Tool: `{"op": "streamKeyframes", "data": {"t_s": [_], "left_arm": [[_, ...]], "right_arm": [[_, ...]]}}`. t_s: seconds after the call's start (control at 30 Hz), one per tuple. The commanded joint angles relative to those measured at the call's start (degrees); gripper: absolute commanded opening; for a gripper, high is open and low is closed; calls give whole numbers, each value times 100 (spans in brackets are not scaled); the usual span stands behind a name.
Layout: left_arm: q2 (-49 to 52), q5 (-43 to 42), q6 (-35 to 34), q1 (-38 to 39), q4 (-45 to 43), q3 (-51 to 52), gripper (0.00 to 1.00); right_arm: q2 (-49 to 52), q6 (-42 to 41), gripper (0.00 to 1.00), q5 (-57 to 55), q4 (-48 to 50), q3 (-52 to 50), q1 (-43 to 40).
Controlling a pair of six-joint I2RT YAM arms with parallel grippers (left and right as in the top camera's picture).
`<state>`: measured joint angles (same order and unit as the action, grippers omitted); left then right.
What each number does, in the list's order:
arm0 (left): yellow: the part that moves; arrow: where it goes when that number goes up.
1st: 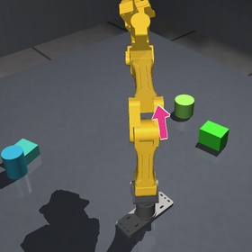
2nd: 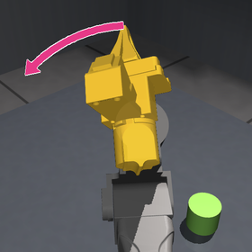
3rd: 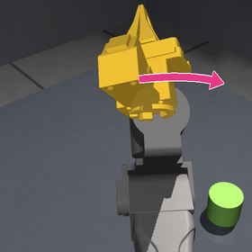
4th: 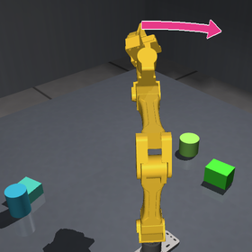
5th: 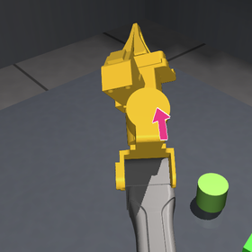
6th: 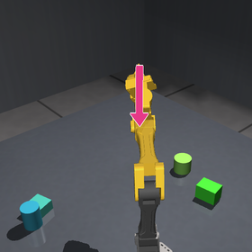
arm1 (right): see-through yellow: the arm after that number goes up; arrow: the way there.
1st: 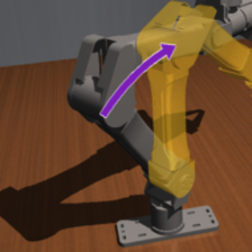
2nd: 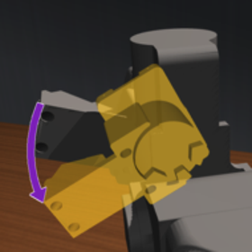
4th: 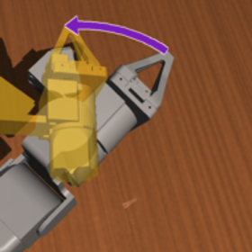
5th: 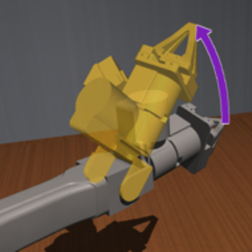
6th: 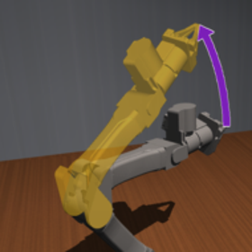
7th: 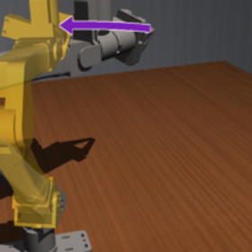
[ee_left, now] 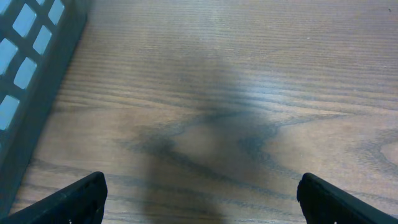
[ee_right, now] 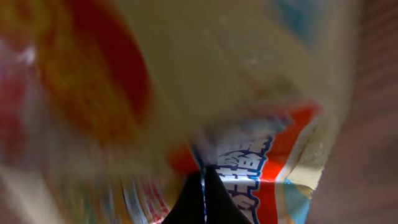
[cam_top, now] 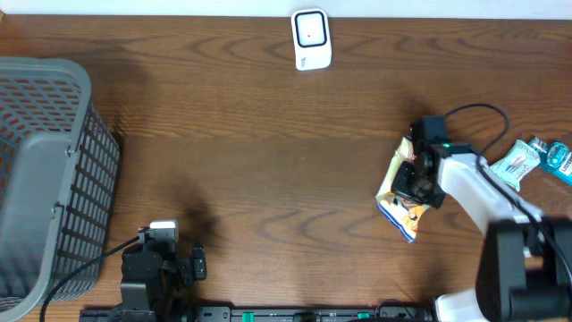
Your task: Scan the item barcode
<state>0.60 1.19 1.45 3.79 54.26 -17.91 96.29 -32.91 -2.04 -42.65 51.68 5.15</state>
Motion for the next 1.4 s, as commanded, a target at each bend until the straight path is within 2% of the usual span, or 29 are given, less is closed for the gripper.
{"op": "streamKeyframes", "data": {"t_s": [0.0,0.13,0.23,0.4,0.47,0.5,0.53,0.57,0.6,0.63,0.67,0.7,0.8,0.83,0.93,1.13,1.3,1.37], "left_arm": [[-26,-59,-26,-24,227,22,98],[-26,-59,-26,-24,227,22,98],[-26,-59,-26,-24,227,22,98],[-26,-59,-26,-24,227,22,98],[-26,-59,-26,-24,227,22,98],[-26,-59,-26,-24,227,22,98],[-26,-59,-26,-24,227,22,98],[-26,-59,-26,-24,227,22,98],[-26,-59,-26,-24,227,22,98],[-26,-59,-26,-24,227,22,98],[-26,-59,-26,-24,227,22,98],[-26,-59,-26,-24,227,22,98],[-26,-59,-26,-24,227,22,98],[-26,-59,-26,-24,227,22,98],[-26,-59,-26,-24,227,22,98],[-26,-59,-26,-24,227,22,98],[-26,-59,-26,-24,227,22,98],[-26,-59,-26,-24,227,22,98]], "right_arm": [[721,243,1,785,236,-4,20],[973,1204,1,1829,227,385,70],[796,1952,1,1974,-15,796,269],[179,3989,1,2568,-540,1384,911],[-111,4199,1,2413,-752,1539,1187],[-256,4144,2,2243,-761,1585,1322],[-420,3941,7,2022,-717,1615,1480],[-531,3718,17,1832,-649,1626,1600],[-667,3333,31,1491,-538,1626,1768],[-750,3005,40,1137,-466,1626,1908],[-798,2688,41,719,-420,1626,2039],[-811,2232,38,153,-398,1626,2177],[-723,737,6,-870,-496,1598,2391],[-649,457,1,-758,-522,1591,2428],[-348,422,1,-181,-514,1569,2527],[658,446,1,-103,-522,1569,2717],[1460,1121,1,1058,-782,1569,2896],[1493,1176,1,1134,-1014,1569,3064]]}}
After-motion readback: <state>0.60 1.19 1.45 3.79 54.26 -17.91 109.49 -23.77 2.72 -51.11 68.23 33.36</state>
